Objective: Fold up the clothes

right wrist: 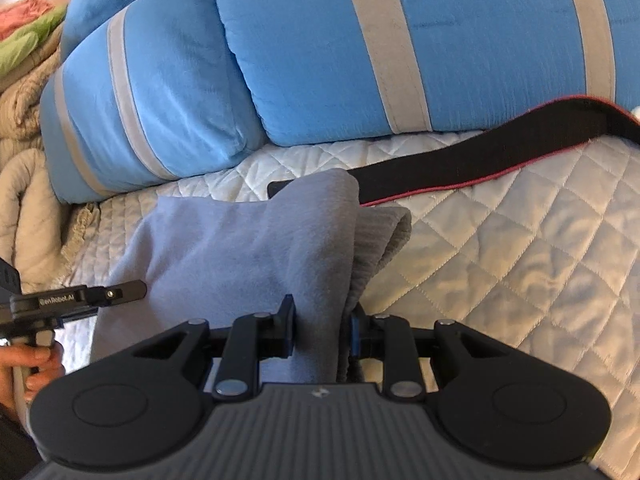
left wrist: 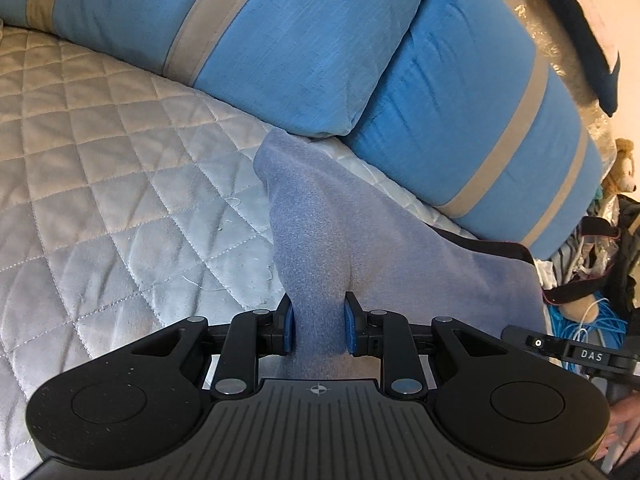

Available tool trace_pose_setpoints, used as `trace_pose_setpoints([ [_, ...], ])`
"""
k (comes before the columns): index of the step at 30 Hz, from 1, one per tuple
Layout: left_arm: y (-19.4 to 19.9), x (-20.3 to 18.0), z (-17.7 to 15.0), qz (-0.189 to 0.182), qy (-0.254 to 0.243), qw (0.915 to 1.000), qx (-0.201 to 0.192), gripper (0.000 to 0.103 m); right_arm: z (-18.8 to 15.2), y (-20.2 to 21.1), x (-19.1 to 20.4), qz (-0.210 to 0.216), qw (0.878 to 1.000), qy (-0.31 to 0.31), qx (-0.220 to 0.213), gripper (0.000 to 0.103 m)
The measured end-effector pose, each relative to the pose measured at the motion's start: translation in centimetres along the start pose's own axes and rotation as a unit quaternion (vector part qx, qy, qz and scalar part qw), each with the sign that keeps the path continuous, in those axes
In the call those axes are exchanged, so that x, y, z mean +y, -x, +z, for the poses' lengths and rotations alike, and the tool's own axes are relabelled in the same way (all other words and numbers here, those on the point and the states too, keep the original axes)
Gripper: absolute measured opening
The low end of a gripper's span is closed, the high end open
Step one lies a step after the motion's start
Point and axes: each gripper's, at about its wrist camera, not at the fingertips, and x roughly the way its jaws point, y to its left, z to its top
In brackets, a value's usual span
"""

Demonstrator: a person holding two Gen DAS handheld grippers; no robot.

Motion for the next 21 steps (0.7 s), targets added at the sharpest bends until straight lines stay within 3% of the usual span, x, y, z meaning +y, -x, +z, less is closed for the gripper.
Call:
trace_pose_setpoints([
  [4,0.0,-0.9,-0.3,0.028,-0.039,0.9988,-0.010,0.034,-0.1,-0.4,0.3,-0.014,1.000,0.018,-0.004,0.033],
  [6,0.0,-1.7,-0.5,0.058,-0.070,0.9957,-0.020,0.050,-0.4,-0.5,0.4,-0.038,0.999,0.033,-0.012,0.064],
  [7,0.2,-2.2,-0.8,0.080,-0.087,0.9926,-0.028,0.063,-0.6,-0.4,0.6,-0.058,0.997,0.043,-0.019,0.071],
  [8,0.3,-2.7,-1.0,0.101,-0.103,0.9889,-0.035,0.068,-0.7,-0.3,0.5,-0.070,0.996,0.047,-0.024,0.086],
  [9,0.4,-3.1,-1.2,0.116,-0.115,0.9858,-0.039,0.069,-0.7,-0.1,0.4,-0.070,0.996,0.045,-0.025,0.089],
  [17,2.4,-5.0,-3.5,0.169,-0.148,0.9726,-0.062,0.070,-1.3,1.5,-1.3,-0.052,0.998,-0.004,-0.018,0.095],
  [21,3.0,-6.8,-5.0,0.226,-0.206,0.9489,-0.078,0.070,-2.2,2.1,-1.6,-0.071,0.997,-0.003,-0.015,0.095],
])
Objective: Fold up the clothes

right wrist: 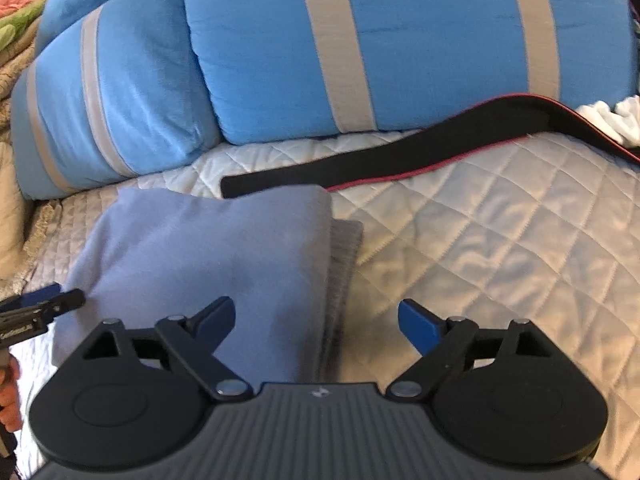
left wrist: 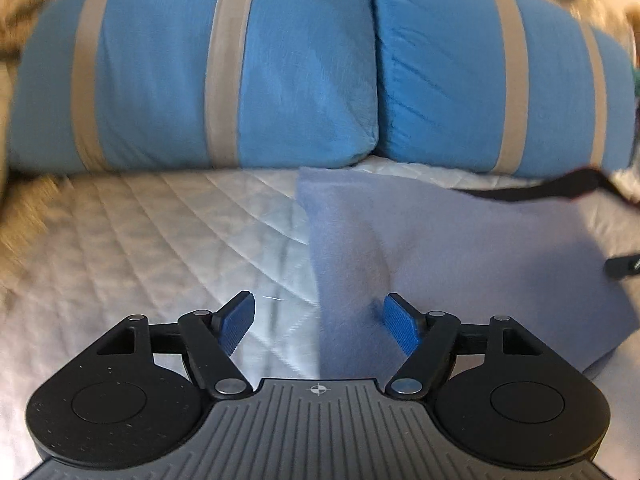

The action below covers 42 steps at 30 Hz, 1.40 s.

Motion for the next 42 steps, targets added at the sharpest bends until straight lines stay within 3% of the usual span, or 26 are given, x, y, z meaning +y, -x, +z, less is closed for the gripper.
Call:
trace_pose_setpoints([
  [6,0.9,-2.9,-0.9,0.070,-0.103,0.9921,-0.015,0.070,-1.7,0.0,1.3,-0.035,0.997,0.064,-0.004,0.094],
  [12,1.1,-3.7,-1.0,0.083,-0.130,0.9879,-0.020,0.070,-2.6,0.1,2.6,-0.051,0.993,0.108,-0.010,0.095],
  [20,1.1,-3.9,-0.9,0.081,-0.123,0.9890,-0.014,0.071,-2.5,-0.2,2.7,-0.055,0.992,0.113,-0.011,0.095],
  [27,1.1,-3.0,-0.5,0.044,-0.068,0.9967,0.006,0.070,-2.5,-0.1,2.6,-0.060,0.991,0.116,-0.020,0.094],
  [36,1.0,-2.2,-0.5,0.028,-0.034,0.9989,0.017,0.070,-2.3,-0.1,2.7,-0.058,0.991,0.119,-0.026,0.094],
  [40,0.8,-1.9,-0.3,0.026,-0.026,0.9992,0.017,0.070,-2.4,0.5,2.8,-0.070,0.989,0.117,-0.061,0.091],
  [42,0.7,-1.8,-0.2,0.027,-0.022,0.9993,0.017,0.070,-2.3,0.9,2.8,-0.074,0.987,0.117,-0.081,0.080],
])
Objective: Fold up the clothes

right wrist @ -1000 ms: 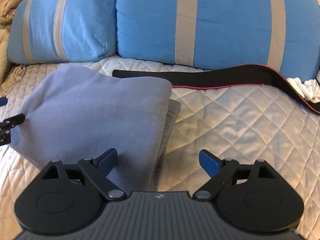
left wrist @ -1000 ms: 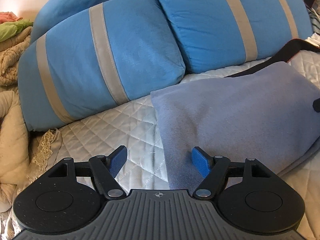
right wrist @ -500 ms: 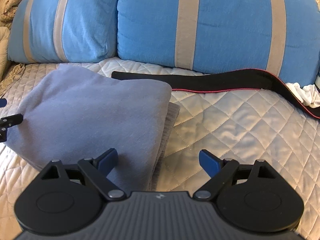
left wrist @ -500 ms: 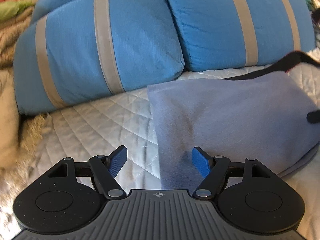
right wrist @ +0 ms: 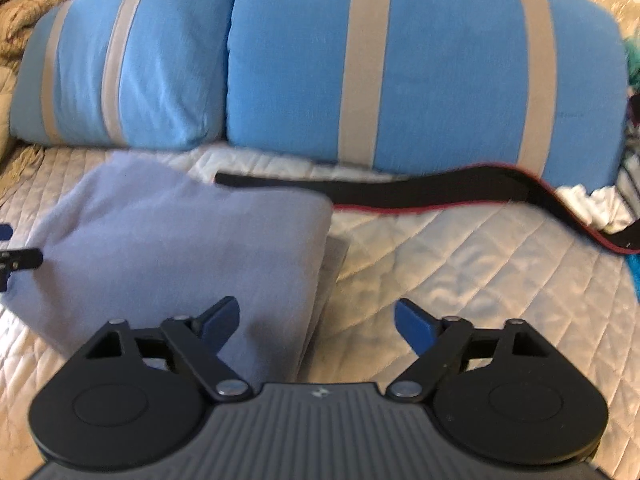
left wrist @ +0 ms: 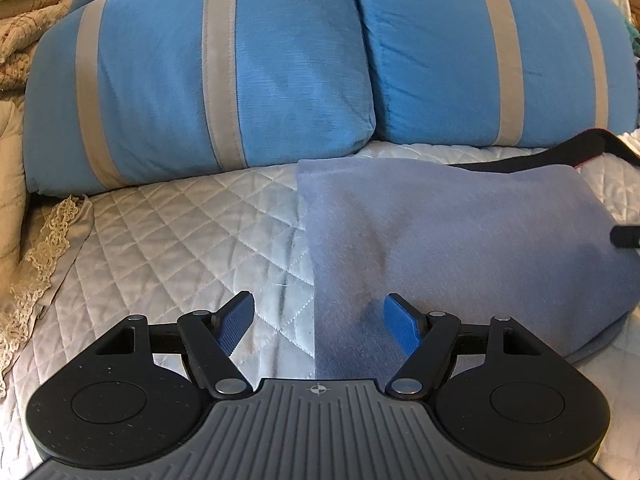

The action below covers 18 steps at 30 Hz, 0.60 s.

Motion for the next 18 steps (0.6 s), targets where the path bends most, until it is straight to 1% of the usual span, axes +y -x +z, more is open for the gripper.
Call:
trace_pose_setpoints([
  [1,-0.1,0.0,0.1,0.001,0.002,1.0000,0.000,0.070,0.1,0.2,-0.1,-0.001,1.000,-0.002,-0.010,0.076],
  [3,-0.3,0.0,0.2,0.004,0.003,1.0000,-0.004,0.070,0.3,0.4,-0.2,-0.002,0.999,-0.011,-0.030,0.050],
  [4,-0.4,0.0,0.4,0.008,0.004,0.9999,-0.008,0.070,0.4,0.5,-0.4,-0.001,0.999,-0.017,-0.039,0.043],
  [5,-0.5,-0.1,0.5,0.013,0.003,0.9998,-0.014,0.070,0.5,0.4,-0.5,0.001,0.999,-0.023,-0.045,0.028],
  [6,-0.5,-0.2,0.7,0.019,0.002,0.9995,-0.023,0.070,0.6,0.3,-0.7,0.003,0.998,-0.029,-0.052,0.018],
  [7,-0.5,-0.3,0.9,0.024,0.001,0.9992,-0.033,0.070,0.8,0.2,-0.8,0.004,0.998,-0.031,-0.059,0.013],
  [8,-0.6,-0.3,1.2,0.027,0.000,0.9986,-0.045,0.070,0.9,0.0,-0.8,0.003,0.997,-0.029,-0.068,0.006],
  [9,-0.7,-0.3,1.5,0.028,0.000,0.9979,-0.058,0.070,1.1,-0.2,-0.7,0.001,0.997,-0.022,-0.078,0.003],
  [11,-1.0,-0.3,2.3,0.020,0.005,0.9968,-0.077,0.070,1.4,-0.5,-0.5,-0.001,0.995,-0.008,-0.096,0.003],
  [14,-2.3,0.3,3.8,-0.014,0.029,0.9963,-0.079,0.070,1.9,-1.1,0.0,0.014,0.994,0.001,-0.108,0.003],
  [18,-4.6,0.6,5.3,-0.034,0.043,0.9952,-0.081,0.068,2.5,-2.3,1.1,0.026,0.993,0.026,-0.110,0.003],
])
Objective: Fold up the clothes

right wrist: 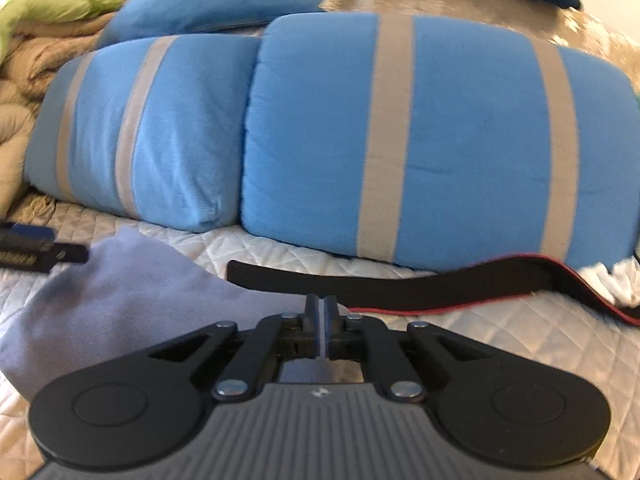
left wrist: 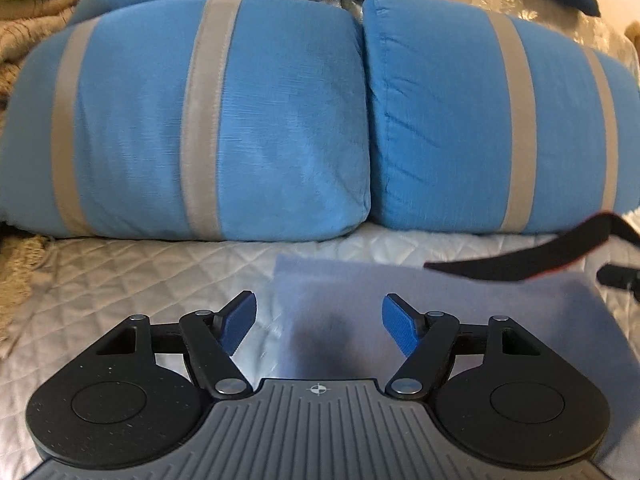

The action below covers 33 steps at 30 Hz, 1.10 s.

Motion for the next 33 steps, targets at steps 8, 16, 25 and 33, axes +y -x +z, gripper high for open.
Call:
trace_pose_setpoints([
  [8,-6.0,0.7,0.1,-0.022,0.028,0.9984,0.043,0.061,-1.4,-3.6,-0.3,-0.009,0.999,-0.026,0.035,0.003],
  [16,-6.5,3.0,-1.2,-0.043,0.098,0.9928,0.054,0.072,-2.2,-4.1,-1.3,-0.001,0.997,-0.058,0.041,0.016],
  [25,3.4,4.8,-2.1,0.001,0.137,0.9906,-0.002,0.070,-0.3,1.7,-3.7,-0.037,0.994,-0.097,-0.024,0.013],
  [33,11.9,2.6,-5.2,-0.001,0.112,0.9935,-0.023,0.070,-1.2,8.5,-4.8,-0.055,0.992,-0.113,-0.011,0.072],
])
